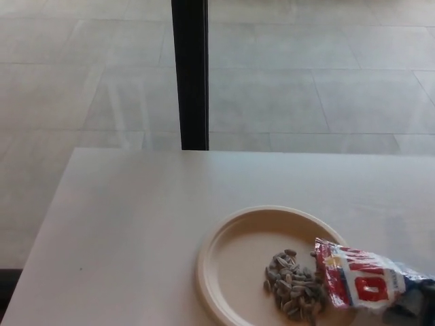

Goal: The robot uses its right hand to pick up a bag of sunflower seeds kept in the middle of the desk and tilts it over a plate kept next to it to pour out a few seeds and then puts the bag of seeds back on the desk

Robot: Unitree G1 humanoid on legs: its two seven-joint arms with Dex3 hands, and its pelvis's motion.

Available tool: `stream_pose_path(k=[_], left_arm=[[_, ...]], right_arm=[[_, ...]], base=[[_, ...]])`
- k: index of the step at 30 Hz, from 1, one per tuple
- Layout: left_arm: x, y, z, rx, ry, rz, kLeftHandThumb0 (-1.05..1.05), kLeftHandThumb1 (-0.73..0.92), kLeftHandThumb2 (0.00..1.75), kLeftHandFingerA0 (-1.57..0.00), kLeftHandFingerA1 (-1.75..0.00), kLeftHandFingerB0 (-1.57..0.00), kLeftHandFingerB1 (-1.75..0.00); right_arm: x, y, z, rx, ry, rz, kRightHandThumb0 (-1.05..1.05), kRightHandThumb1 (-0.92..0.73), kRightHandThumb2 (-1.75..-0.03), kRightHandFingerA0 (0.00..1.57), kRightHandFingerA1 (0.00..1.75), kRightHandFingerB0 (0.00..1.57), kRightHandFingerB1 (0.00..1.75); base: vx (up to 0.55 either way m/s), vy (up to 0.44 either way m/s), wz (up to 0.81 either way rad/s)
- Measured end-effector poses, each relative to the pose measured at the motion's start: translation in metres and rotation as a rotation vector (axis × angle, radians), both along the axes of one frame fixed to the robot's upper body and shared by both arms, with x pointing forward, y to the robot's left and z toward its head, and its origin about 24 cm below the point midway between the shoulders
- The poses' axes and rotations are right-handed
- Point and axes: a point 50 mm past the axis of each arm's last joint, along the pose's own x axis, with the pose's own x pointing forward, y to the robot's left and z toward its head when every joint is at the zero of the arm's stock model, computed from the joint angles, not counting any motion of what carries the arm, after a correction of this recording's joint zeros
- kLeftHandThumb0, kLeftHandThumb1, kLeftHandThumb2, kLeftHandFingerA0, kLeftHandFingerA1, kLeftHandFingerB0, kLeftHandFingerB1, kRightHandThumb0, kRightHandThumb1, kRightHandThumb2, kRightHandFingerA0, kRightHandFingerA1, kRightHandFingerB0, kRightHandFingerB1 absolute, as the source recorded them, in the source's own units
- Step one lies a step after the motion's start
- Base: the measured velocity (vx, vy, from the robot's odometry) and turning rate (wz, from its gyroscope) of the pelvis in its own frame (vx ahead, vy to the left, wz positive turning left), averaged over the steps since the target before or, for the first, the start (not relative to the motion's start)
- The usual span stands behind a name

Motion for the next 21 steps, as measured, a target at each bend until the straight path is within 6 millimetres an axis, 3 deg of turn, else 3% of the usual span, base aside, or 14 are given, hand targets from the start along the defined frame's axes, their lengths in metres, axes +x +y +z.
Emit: stream_pose_path(k=[1, 2, 3, 4, 7, 8, 12, 13, 14, 15, 16, 19, 20, 21], left_arm=[[0.0, 0.0, 0.0, 0.0, 0.001, 0.002, -0.46, 0.52, 0.79, -0.44, -0.79, -0.36, -0.66], [0.0, 0.0, 0.0, -0.001, 0.001, 0.002, -0.46, 0.53, 0.79, -0.42, -0.78, -0.36, -0.65], [-0.001, 0.0, 0.0, -0.001, 0.001, 0.003, -0.43, 0.53, 0.8, -0.43, -0.79, -0.37, -0.67], [-0.001, 0.0, 0.0, -0.001, 0.001, 0.003, -0.41, 0.41, 1.0, -0.43, -0.73, -0.39, -0.68], [-0.001, 0.0, 0.0, -0.001, 0.002, 0.003, -0.43, 0.41, 0.99, -0.4, -0.72, -0.32, -0.65], [-0.001, 0.0, 0.0, -0.001, 0.002, 0.003, -0.43, 0.44, 1.0, -0.4, -0.71, -0.32, -0.64], [-0.001, 0.0, 0.0, -0.002, 0.003, 0.004, -0.44, 0.44, 1.0, -0.39, -0.71, -0.34, -0.65], [-0.001, -0.001, -0.001, -0.003, 0.005, 0.004, -0.43, 0.55, 0.76, -0.4, -0.76, -0.38, -0.66], [-0.002, -0.001, -0.001, -0.004, 0.006, 0.004, -0.43, 0.43, 0.99, -0.4, -0.71, -0.34, -0.65], [-0.002, -0.001, -0.001, -0.004, 0.007, 0.004, -0.44, 0.43, 0.99, -0.39, -0.71, -0.32, -0.64], [-0.002, -0.001, -0.001, -0.004, 0.007, 0.005, -0.45, 0.43, 0.99, -0.4, -0.71, -0.32, -0.65], [-0.003, -0.001, -0.001, -0.006, 0.012, 0.008, -0.43, 0.43, 0.99, -0.41, -0.71, -0.33, -0.65], [-0.004, -0.001, -0.001, -0.007, 0.014, 0.01, -0.43, 0.42, 0.98, -0.42, -0.72, -0.34, -0.66], [-0.004, -0.001, -0.001, -0.008, 0.015, 0.011, -0.45, 0.54, 0.77, -0.43, -0.79, -0.38, -0.66]], right_arm=[[-0.002, -0.003, 0.002, -0.003, 0.006, 0.0, -0.82, -0.49, -0.8, 0.0, 0.09, 0.0, 0.0], [-0.005, -0.01, 0.004, -0.002, 0.017, -0.007, -0.75, -0.37, -0.68, 0.0, 0.0, 0.0, 0.03], [-0.008, -0.015, 0.006, -0.003, 0.024, -0.013, -0.76, -0.37, -0.68, 0.0, 0.0, 0.0, 0.02], [-0.011, -0.022, 0.008, 0.001, 0.033, -0.024, -0.75, -0.37, -0.69, 0.0, 0.0, 0.0, 0.04], [-0.018, -0.036, 0.014, 0.023, 0.044, -0.045, -0.68, -0.38, -0.65, 0.0, 0.0, 0.06, 0.01], [-0.02, -0.04, 0.015, 0.033, 0.046, -0.055, -0.5, -0.41, -0.63, 0.0, 0.0, 0.05, 0.23], [-0.03, -0.062, 0.021, 0.091, 0.045, -0.116, -0.4, -0.46, -0.7, 0.0, 0.0, 0.06, 0.36], [-0.033, -0.068, 0.022, 0.11, 0.046, -0.135, -0.37, -0.45, -0.7, 0.0, 0.0, 0.09, 0.41], [-0.037, -0.074, 0.022, 0.128, 0.046, -0.154, -0.32, -0.45, -0.72, 0.0, 0.03, 0.13, 0.43], [-0.039, -0.078, 0.022, 0.142, 0.046, -0.167, -0.24, -0.52, -0.62, 0.0, 0.12, 0.17, 0.36], [-0.043, -0.083, 0.023, 0.161, 0.046, -0.187, -0.27, -0.56, -0.57, 0.0, 0.18, 0.22, 0.35], [-0.053, -0.096, 0.025, 0.213, 0.037, -0.239, -0.29, -0.6, -0.57, 0.0, 0.09, 0.19, 0.33], [-0.057, -0.1, 0.026, 0.231, 0.032, -0.255, -0.37, -0.47, -0.75, 0.0, 0.06, 0.12, 0.41], [-0.061, -0.104, 0.026, 0.25, 0.028, -0.273, -0.41, -0.49, -0.74, 0.0, 0.02, 0.11, 0.41]], base=[[0.0, 0.0, 0.0], [0.0, 0.0, 0.0], [0.0, 0.0, 0.0], [0.0, 0.0, 0.0], [0.0, 0.0, 0.0], [0.0, 0.0, 0.0], [0.0, 0.0, 0.0], [0.0, 0.0, 0.0], [0.0, 0.0, 0.0], [0.0, 0.0, 0.0], [0.0, 0.0, 0.0], [0.0, 0.0, 0.0], [0.0, 0.0, 0.0], [0.0, 0.0, 0.0]])
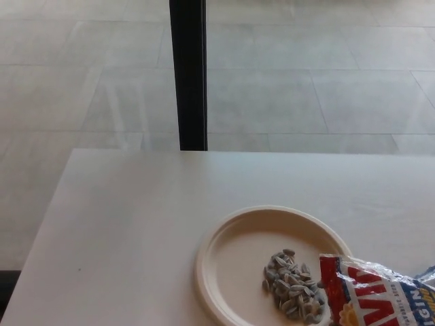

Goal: The robot uses its right hand to pick up a bag of sunflower seeds kept in the middle of the desk and tilts it over a plate kept next to it to pour out a few seeds and then puts the bag of seeds back on the desk

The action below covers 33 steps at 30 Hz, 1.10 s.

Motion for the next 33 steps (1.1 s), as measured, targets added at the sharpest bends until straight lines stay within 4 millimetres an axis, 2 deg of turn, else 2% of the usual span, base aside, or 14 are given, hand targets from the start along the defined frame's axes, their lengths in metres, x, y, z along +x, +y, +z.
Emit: stream_pose_path(k=[1, 6, 7, 8, 10, 11, 12, 16, 19, 20, 23, 30, 31, 33], left_arm=[[0.0, 0.0, 0.0, 0.0, 0.001, 0.001, -0.42, 0.42, 0.98, -0.43, -0.73, -0.35, -0.66], [-0.002, -0.001, -0.001, -0.003, 0.007, 0.005, -0.45, 0.54, 0.79, -0.4, -0.76, -0.37, -0.66], [-0.002, -0.001, -0.001, -0.003, 0.006, 0.005, -0.45, 0.54, 0.78, -0.42, -0.78, -0.38, -0.66], [-0.002, -0.001, -0.001, -0.003, 0.007, 0.005, -0.44, 0.53, 0.77, -0.45, -0.8, -0.39, -0.66], [-0.002, -0.001, -0.001, -0.003, 0.007, 0.005, -0.43, 0.43, 0.99, -0.42, -0.72, -0.37, -0.67], [-0.002, -0.001, -0.001, -0.004, 0.007, 0.005, -0.45, 0.54, 0.76, -0.44, -0.78, -0.39, -0.66], [-0.002, -0.001, -0.001, -0.004, 0.007, 0.004, -0.45, 0.41, 0.98, -0.44, -0.74, -0.37, -0.67], [-0.002, -0.002, -0.001, -0.005, 0.008, 0.003, -0.44, 0.44, 0.99, -0.41, -0.72, -0.33, -0.65], [-0.001, -0.002, -0.002, -0.006, 0.007, 0.002, -0.44, 0.43, 0.99, -0.41, -0.72, -0.36, -0.66], [-0.001, -0.002, -0.002, -0.006, 0.007, 0.002, -0.45, 0.55, 0.76, -0.45, -0.79, -0.4, -0.67], [-0.002, -0.002, -0.002, -0.007, 0.008, 0.003, -0.44, 0.44, 1.0, -0.42, -0.73, -0.31, -0.65], [-0.001, -0.002, -0.002, -0.009, 0.007, 0.007, -0.51, 0.52, 0.92, -0.44, -0.75, -0.35, -0.65], [-0.001, -0.003, -0.002, -0.01, 0.007, 0.008, -0.5, 0.51, 0.92, -0.45, -0.76, -0.34, -0.65], [-0.001, -0.003, -0.003, -0.01, 0.007, 0.008, -0.49, 0.54, 0.92, -0.43, -0.74, -0.33, -0.64]], right_arm=[[-0.003, -0.003, 0.0, 0.013, -0.002, -0.014, -0.45, -0.5, -0.72, 0.0, 0.0, 0.09, 0.38], [-0.024, -0.027, 0.001, 0.103, -0.038, -0.127, -0.59, -0.37, -0.77, 0.0, 0.19, 0.08, 0.42], [-0.03, -0.033, 0.001, 0.122, -0.05, -0.158, -0.51, -0.56, -0.65, 0.0, 0.08, 0.12, 0.35], [-0.038, -0.041, 0.001, 0.15, -0.069, -0.206, -0.66, -0.39, -0.74, 0.0, 0.09, 0.08, 0.38], [-0.051, -0.053, 0.0, 0.185, -0.098, -0.281, -0.57, -0.56, -0.77, 0.0, 0.02, 0.1, 0.38], [-0.058, -0.059, -0.001, 0.206, -0.117, -0.319, -0.56, -0.57, -0.78, 0.0, 0.01, 0.09, 0.36], [-0.063, -0.063, -0.001, 0.22, -0.13, -0.348, -0.56, -0.56, -0.79, 0.0, 0.05, 0.06, 0.32], [-0.089, -0.083, -0.007, 0.315, -0.226, -0.505, -0.56, -0.69, -0.6, 0.0, 0.0, 0.03, 0.29], [-0.107, -0.093, -0.022, 0.385, -0.262, -0.61, -0.81, -0.49, -0.82, 0.0, 0.15, 0.05, 0.25], [-0.11, -0.094, -0.025, 0.398, -0.263, -0.63, -0.82, -0.46, -0.83, 0.0, 0.16, 0.07, 0.31], [-0.124, -0.098, -0.044, 0.457, -0.258, -0.714, -0.91, -0.57, -0.89, 0.0, 0.07, 0.03, 0.01], [-0.155, -0.09, -0.096, 0.61, -0.239, -0.927, -0.58, -0.62, -0.84, 0.0, 0.15, 0.03, 0.18], [-0.16, -0.085, -0.106, 0.636, -0.243, -0.966, -0.55, -0.76, -0.62, 0.0, 0.13, 0.0, 0.25], [-0.169, -0.074, -0.128, 0.689, -0.224, -1.041, -0.64, -0.53, -0.93, 0.0, 0.31, 0.0, 0.34]], base=[[0.0, 0.0, 0.0], [0.0, 0.0, 0.0], [0.0, 0.0, 0.0], [0.0, 0.0, 0.0], [0.0, 0.0, 0.0], [0.0, 0.0, 0.0], [0.0, 0.0, 0.0], [0.0, 0.0, 0.0], [0.0, 0.0, 0.0], [0.0, 0.0, 0.0], [0.0, 0.0, 0.0], [0.0, 0.0, 0.0], [0.0, 0.0, 0.0], [0.0, 0.0, 0.0]])
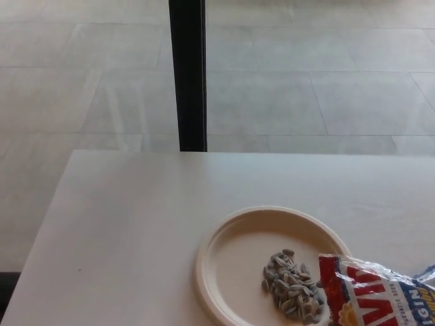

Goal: The robot uses its right hand to pick up a bag of sunflower seeds kept in the middle of the desk and tilts it over a plate kept next to it to pour out a few seeds and then puts the bag of seeds back on the desk

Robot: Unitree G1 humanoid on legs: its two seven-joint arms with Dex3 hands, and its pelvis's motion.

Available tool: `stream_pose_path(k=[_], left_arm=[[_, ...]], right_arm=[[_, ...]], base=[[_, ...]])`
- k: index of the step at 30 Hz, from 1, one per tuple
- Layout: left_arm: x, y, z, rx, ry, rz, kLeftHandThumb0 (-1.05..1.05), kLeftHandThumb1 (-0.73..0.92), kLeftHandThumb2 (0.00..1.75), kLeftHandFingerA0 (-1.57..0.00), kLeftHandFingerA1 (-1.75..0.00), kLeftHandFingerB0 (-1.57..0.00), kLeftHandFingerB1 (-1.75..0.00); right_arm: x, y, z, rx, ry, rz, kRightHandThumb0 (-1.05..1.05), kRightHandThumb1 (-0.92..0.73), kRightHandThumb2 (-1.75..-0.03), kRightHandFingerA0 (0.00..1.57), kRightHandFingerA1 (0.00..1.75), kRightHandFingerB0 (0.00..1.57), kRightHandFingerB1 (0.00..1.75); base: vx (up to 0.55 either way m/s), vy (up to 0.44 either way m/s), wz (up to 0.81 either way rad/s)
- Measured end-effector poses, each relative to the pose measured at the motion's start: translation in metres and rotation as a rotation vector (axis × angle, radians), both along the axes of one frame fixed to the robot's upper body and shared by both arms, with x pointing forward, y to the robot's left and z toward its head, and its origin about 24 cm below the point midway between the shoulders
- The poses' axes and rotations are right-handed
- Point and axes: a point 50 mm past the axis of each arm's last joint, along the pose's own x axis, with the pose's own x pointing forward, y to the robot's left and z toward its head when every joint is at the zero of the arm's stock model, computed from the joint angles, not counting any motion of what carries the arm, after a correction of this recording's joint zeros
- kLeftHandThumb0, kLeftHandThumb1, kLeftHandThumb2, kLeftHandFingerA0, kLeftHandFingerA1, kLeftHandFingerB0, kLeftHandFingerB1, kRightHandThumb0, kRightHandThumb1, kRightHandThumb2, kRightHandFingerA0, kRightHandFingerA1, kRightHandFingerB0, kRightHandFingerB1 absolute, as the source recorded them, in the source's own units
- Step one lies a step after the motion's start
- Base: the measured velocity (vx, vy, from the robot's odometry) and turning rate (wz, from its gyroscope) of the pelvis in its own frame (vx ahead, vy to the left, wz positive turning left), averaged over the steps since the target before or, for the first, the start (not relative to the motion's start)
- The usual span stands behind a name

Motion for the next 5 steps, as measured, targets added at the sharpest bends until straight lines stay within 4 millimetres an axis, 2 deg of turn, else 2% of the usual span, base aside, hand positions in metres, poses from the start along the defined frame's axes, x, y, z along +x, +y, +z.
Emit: stream_pose_path(k=[1, 2, 3, 5], left_arm=[[0.0, 0.0, 0.0, 0.0, 0.0, 0.0, -0.5, 0.53, 0.93, -0.43, -0.74, -0.34, -0.64], [0.0, 0.0, 0.0, 0.0, 0.0, 0.0, -0.5, 0.53, 0.93, -0.43, -0.74, -0.34, -0.64], [0.0, 0.0, 0.0, 0.0, -0.001, 0.0, -0.45, 0.44, 1.0, -0.39, -0.71, -0.31, -0.64], [0.001, 0.0, 0.0, 0.001, -0.005, 0.002, -0.44, 0.45, 1.0, -0.41, -0.72, -0.33, -0.65]], right_arm=[[-0.004, 0.006, -0.01, 0.035, 0.012, -0.027, -0.62, -0.73, -0.63, 0.0, 0.47, 0.02, 0.27], [-0.008, 0.01, -0.017, 0.06, 0.022, -0.048, -0.62, -0.73, -0.63, 0.0, 0.47, 0.02, 0.27], [-0.012, 0.017, -0.027, 0.095, 0.038, -0.076, -0.66, -0.52, -0.93, 0.0, 0.38, 0.0, 0.31], [-0.018, 0.026, -0.039, 0.124, 0.055, -0.108, -0.69, -0.51, -0.91, 0.0, 0.33, 0.0, 0.25]], base=[[0.0, 0.0, 0.0], [0.0, 0.0, 0.0], [0.0, 0.0, 0.0], [0.0, 0.0, 0.0]])
